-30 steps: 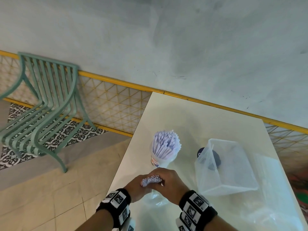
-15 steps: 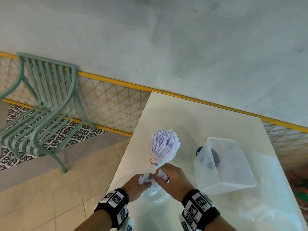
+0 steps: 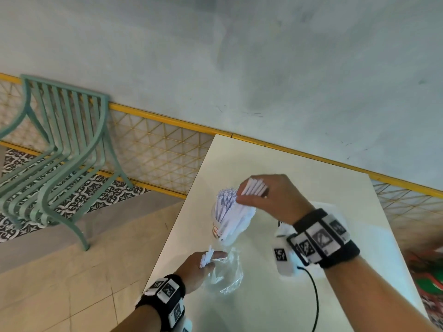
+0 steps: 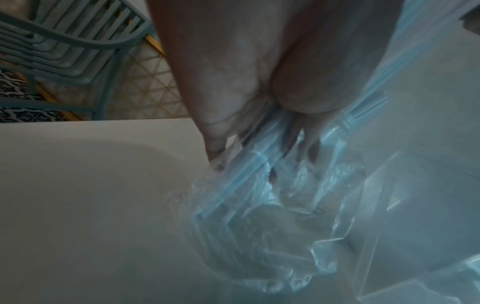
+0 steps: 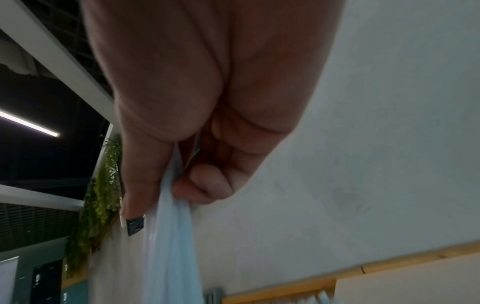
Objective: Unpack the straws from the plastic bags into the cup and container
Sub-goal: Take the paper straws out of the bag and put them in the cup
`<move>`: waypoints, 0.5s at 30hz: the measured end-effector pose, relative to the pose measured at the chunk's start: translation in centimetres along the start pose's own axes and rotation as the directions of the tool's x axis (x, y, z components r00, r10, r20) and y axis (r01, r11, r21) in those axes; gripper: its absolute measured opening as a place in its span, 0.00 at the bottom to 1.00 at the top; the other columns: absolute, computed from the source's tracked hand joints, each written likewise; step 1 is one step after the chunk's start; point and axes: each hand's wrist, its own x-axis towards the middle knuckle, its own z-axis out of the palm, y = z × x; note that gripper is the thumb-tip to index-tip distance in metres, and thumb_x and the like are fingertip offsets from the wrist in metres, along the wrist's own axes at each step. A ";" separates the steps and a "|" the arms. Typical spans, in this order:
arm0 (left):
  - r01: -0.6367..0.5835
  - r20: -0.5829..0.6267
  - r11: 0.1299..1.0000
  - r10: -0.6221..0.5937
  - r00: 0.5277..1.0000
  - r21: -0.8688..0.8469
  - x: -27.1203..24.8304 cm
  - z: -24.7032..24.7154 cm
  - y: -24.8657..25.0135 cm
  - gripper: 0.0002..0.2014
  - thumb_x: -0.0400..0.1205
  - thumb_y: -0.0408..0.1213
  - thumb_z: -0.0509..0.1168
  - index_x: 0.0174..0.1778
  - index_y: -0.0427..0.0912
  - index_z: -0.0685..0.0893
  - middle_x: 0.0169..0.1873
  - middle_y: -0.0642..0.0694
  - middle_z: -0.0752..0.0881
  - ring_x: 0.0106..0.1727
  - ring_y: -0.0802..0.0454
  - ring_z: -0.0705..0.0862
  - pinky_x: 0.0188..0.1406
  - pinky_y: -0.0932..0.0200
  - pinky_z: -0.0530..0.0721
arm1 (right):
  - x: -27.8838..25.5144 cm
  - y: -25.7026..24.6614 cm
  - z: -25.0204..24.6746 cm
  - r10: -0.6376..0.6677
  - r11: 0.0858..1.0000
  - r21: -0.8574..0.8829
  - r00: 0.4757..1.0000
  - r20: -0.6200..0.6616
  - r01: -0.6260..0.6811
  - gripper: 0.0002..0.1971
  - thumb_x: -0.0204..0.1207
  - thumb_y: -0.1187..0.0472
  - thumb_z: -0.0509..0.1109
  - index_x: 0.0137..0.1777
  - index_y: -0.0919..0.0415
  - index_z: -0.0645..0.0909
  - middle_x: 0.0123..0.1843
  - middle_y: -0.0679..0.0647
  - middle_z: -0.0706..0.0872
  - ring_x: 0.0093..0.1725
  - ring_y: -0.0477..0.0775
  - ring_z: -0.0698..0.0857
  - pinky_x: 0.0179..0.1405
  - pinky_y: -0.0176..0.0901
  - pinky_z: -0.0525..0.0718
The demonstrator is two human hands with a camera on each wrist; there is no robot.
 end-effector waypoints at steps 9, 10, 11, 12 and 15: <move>-0.036 -0.005 0.999 0.035 0.999 -0.024 0.0 0.1 -0.3 0.22 0.76 0.42 0.55 0.58 0.72 0.84 0.63 0.56 0.87 0.55 0.49 0.83 0.54 0.59 0.75 | 3.4 0.8 -0.7 -0.002 0.999 -0.045 1.000 0.008 0.003 0.04 0.71 0.58 0.81 0.45 0.54 0.90 0.40 0.45 0.91 0.38 0.36 0.86 0.39 0.22 0.78; -0.040 -0.007 0.999 0.040 0.999 -0.025 0.1 0.1 -0.3 0.22 0.76 0.42 0.55 0.58 0.72 0.84 0.63 0.57 0.87 0.53 0.50 0.82 0.54 0.58 0.74 | 3.5 1.4 -0.1 0.004 0.998 -0.060 1.000 0.026 -0.002 0.05 0.72 0.57 0.81 0.45 0.54 0.90 0.40 0.45 0.91 0.38 0.36 0.86 0.39 0.22 0.78; -0.040 -0.010 0.999 0.040 0.999 -0.023 0.0 0.1 -0.4 0.22 0.78 0.41 0.55 0.58 0.71 0.85 0.63 0.59 0.86 0.52 0.51 0.82 0.55 0.57 0.75 | 3.5 1.9 0.6 0.010 0.997 -0.080 0.999 0.041 -0.006 0.05 0.72 0.57 0.81 0.46 0.54 0.90 0.40 0.46 0.91 0.38 0.37 0.86 0.39 0.24 0.78; -0.045 -0.014 0.999 0.045 0.999 -0.017 0.0 0.1 -0.4 0.22 0.80 0.38 0.56 0.58 0.71 0.85 0.63 0.62 0.86 0.54 0.53 0.83 0.57 0.58 0.76 | 3.5 2.7 1.5 0.018 0.994 -0.105 0.999 0.051 -0.012 0.07 0.72 0.55 0.81 0.47 0.55 0.90 0.41 0.47 0.91 0.39 0.39 0.86 0.40 0.26 0.79; -0.044 -0.012 0.999 0.044 0.999 0.001 0.0 0.0 -0.5 0.25 0.84 0.32 0.55 0.58 0.72 0.84 0.64 0.67 0.84 0.62 0.57 0.84 0.62 0.64 0.77 | 3.1 5.4 4.5 0.069 0.977 -0.206 0.995 0.068 -0.054 0.16 0.69 0.54 0.83 0.54 0.58 0.88 0.52 0.51 0.89 0.49 0.45 0.82 0.54 0.35 0.79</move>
